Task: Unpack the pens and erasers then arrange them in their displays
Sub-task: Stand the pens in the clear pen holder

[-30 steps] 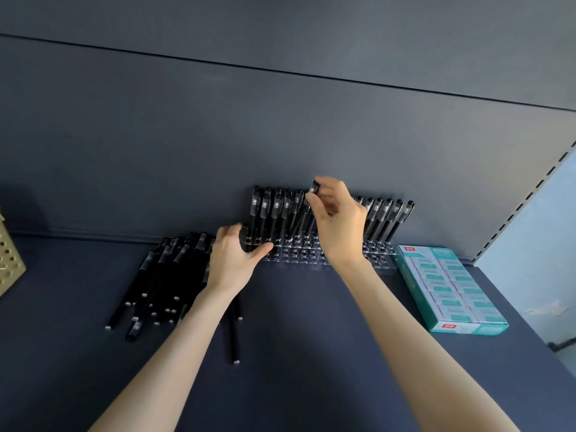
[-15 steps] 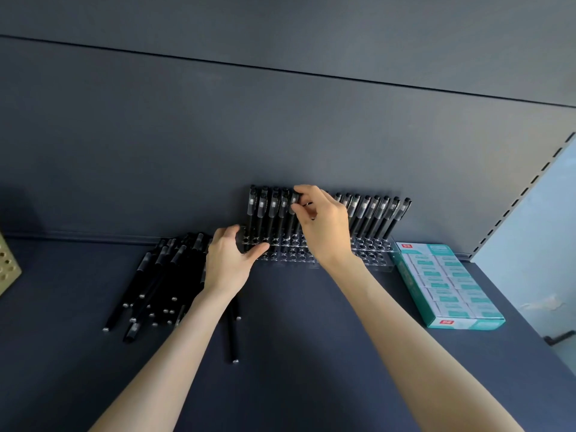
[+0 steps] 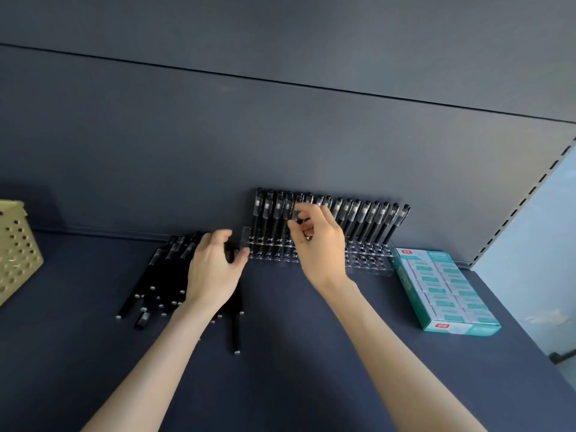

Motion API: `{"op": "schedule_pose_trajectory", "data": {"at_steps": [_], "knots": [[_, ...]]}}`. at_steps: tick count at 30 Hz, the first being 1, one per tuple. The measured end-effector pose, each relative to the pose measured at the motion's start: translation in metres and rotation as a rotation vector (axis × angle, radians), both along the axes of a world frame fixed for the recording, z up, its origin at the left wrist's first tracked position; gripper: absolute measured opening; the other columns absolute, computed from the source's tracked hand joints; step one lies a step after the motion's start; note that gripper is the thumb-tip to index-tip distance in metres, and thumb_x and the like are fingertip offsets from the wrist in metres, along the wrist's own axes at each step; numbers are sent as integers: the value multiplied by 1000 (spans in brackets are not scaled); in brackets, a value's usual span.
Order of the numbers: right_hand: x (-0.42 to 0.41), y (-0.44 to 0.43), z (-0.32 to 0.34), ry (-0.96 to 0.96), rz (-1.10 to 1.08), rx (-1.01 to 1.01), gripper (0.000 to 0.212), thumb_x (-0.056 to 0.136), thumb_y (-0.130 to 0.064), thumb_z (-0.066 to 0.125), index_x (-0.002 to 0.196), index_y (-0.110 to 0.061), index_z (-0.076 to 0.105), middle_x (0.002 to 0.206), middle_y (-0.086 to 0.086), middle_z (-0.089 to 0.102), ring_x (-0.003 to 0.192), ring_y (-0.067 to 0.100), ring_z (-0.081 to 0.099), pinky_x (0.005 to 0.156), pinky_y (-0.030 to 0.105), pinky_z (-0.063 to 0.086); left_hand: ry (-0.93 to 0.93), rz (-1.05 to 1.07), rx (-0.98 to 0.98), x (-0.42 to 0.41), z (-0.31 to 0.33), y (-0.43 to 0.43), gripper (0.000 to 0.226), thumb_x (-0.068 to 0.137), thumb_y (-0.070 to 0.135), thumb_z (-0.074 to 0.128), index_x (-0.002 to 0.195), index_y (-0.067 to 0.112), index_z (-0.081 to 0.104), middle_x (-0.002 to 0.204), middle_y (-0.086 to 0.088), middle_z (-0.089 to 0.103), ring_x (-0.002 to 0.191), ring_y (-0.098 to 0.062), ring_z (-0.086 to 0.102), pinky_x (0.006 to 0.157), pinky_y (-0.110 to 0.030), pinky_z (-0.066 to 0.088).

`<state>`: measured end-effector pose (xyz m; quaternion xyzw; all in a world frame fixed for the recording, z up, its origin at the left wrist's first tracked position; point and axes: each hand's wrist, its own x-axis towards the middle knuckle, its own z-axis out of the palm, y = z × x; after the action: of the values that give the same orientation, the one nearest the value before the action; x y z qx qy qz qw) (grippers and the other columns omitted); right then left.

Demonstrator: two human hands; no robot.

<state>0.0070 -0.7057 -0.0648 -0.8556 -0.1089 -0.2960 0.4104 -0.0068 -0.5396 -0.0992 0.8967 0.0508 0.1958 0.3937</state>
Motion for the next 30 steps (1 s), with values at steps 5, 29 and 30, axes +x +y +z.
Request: {"op": "schedule_pose_trajectory", "data": {"at_steps": [5, 29, 30], "knots": [[-20, 37, -16, 96, 118, 6, 15, 92, -17, 58, 104, -12, 64, 94, -6, 58, 78, 7, 55, 75, 33, 52, 3, 150, 67, -31, -6, 41, 35, 88, 21, 65, 118, 6, 60, 118, -14, 59, 112, -32, 53, 96, -46, 38], [-8, 183, -59, 489, -303, -28, 39, 85, -34, 65, 116, -11, 57, 108, 3, 55, 103, 22, 52, 79, 25, 37, 456, -228, -2, 8, -11, 157, 40, 81, 40, 68, 103, 10, 54, 109, -7, 55, 105, -28, 56, 84, -34, 45], [-7, 184, -59, 490, -315, -23, 39, 85, -35, 65, 115, -12, 58, 106, 1, 55, 102, 21, 52, 76, 24, 35, 455, -239, -46, 10, -12, 160, 32, 79, 38, 70, 93, 13, 55, 100, -4, 60, 99, -25, 59, 82, -35, 47]]}}
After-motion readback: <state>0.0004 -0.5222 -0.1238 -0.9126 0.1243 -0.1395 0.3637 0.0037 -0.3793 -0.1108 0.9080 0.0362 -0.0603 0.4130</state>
